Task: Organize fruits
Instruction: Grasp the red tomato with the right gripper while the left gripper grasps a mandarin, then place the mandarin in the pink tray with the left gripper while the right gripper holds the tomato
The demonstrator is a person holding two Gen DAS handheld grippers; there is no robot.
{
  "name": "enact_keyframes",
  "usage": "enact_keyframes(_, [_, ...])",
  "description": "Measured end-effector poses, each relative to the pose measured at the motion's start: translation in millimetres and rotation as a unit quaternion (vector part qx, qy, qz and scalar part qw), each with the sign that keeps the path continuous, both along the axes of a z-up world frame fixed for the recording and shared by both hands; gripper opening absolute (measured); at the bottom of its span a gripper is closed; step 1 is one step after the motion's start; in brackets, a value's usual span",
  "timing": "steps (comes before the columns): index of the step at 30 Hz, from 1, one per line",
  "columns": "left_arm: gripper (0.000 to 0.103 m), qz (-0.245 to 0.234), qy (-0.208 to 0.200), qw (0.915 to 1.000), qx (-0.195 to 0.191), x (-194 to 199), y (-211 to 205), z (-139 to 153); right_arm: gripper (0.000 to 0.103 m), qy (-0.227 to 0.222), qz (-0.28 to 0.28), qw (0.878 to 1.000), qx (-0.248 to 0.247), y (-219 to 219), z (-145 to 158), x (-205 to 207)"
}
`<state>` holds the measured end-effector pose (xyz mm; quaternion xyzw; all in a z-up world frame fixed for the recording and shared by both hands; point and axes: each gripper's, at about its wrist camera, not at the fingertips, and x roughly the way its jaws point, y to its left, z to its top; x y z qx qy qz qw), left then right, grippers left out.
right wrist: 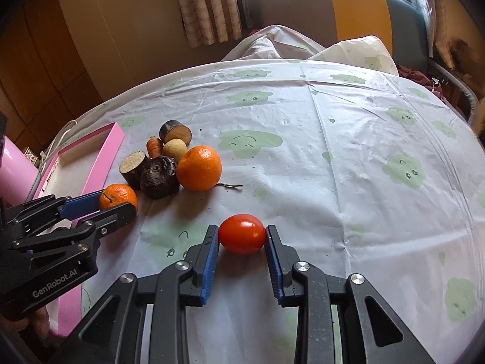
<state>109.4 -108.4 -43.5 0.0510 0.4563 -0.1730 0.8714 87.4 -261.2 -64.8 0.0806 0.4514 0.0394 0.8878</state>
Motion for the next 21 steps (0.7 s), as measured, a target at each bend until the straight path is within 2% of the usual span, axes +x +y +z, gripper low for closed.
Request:
enact_keyframes(4, [0.039,0.016,-0.001,0.9997,-0.02,-14,6,6,0.031,0.0,0.001,1.0,-0.006,1,0,-2])
enact_keyframes(10, [0.039,0.041,-0.013,0.9987,-0.027,-32,19,14,0.031,-0.002,0.002,1.0,-0.013,3,0,-7])
enact_keyframes(21, [0.039,0.121,-0.034,0.9913,-0.039,-52,79,23,0.031,-0.005,0.002,0.999,-0.031,8,0,-12])
